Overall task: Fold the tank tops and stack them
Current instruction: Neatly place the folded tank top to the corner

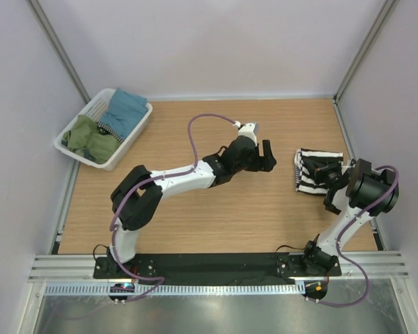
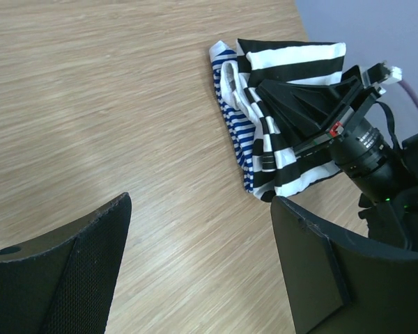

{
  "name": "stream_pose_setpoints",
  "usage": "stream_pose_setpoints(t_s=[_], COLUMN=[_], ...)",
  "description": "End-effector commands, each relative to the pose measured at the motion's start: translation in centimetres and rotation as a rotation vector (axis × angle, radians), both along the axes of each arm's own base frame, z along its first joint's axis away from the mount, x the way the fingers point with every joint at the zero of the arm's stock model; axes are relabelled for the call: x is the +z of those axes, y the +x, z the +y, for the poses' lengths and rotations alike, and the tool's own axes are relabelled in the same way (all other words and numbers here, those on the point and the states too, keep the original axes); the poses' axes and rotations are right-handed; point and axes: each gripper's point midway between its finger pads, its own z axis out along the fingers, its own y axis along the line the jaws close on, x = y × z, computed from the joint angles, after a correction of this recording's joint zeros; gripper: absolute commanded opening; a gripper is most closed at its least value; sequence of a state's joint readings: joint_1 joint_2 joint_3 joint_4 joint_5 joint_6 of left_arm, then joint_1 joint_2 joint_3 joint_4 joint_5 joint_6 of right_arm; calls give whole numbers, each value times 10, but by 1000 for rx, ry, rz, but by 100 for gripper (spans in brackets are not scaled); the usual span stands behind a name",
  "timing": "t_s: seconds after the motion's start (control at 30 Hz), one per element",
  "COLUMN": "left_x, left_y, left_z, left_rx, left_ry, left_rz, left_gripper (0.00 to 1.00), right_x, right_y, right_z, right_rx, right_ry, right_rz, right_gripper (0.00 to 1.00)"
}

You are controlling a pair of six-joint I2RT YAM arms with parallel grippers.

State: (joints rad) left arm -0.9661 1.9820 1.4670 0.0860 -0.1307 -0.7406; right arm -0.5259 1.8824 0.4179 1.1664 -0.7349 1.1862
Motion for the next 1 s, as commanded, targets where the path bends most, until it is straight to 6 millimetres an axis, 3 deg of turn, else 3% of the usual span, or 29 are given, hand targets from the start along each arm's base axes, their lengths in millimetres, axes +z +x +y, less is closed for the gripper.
stream_pose_setpoints(t_s=[0.0, 0.1, 0.17, 0.2, 0.23, 0.33, 0.37, 0.47, 0.5, 0.53, 0.6, 0.63, 0.67, 0.7, 0.8, 0.87, 0.93, 0.97], left_x=[37, 38, 40, 39, 39, 41, 39, 37, 40, 41, 42, 43, 46, 41, 40, 38, 31, 29], left_y=[4, 5, 9, 9, 11, 18, 22, 28, 29, 33, 35, 37, 40, 42, 45, 45, 44, 44], left_z=[7, 11, 14, 15, 17, 26, 31, 49, 53, 59, 67, 71, 81, 85, 101, 107, 115, 117], left_rx=[-6, 4, 9, 9, 12, 25, 34, 61, 68, 79, 89, 94, 113, 119, 141, 150, 166, 174], left_ry=[-34, -17, -5, 5, 8, 24, 34, 58, 58, 60, 68, 70, 71, 79, 94, 115, 140, 149], left_rz=[-81, -89, -94, -89, -88, -83, -82, -88, -91, -93, -99, -100, -104, -97, -102, -113, -114, -113], left_gripper=[82, 82, 82, 82, 82, 82, 82, 82, 82, 82, 82, 82, 82, 82, 82, 82, 82, 82], right_x=[33, 49, 47, 67, 53, 72, 90, 123, 126, 141, 143, 138, 141, 146, 145, 141, 135, 131], right_y=[6, 8, 10, 12, 10, 12, 19, 18, 17, 18, 17, 13, 12, 13, 5, 2, -3, -5], right_z=[-2, -1, -3, -4, -5, -9, -15, 6, 25, 31, 42, 62, 60, 65, 81, 100, 118, 128], right_rx=[2, 19, 21, 19, 25, 19, 28, 55, 100, 90, 109, 160, 136, 137, 158, 191, 236, 246], right_ry=[0, -23, -54, -102, -136, -258, -372, -470, -480, -534, -647, -669, -718, -739, -784, -818, -863, -890], right_rz=[-183, -215, -175, -207, -131, -38, -65, -88, -86, -106, -90, -63, -48, -62, -61, -60, -62, -56], right_gripper=[8, 9, 9, 9, 10, 10, 10, 16, 20, 22, 29, 41, 53, 53, 79, 81, 92, 92])
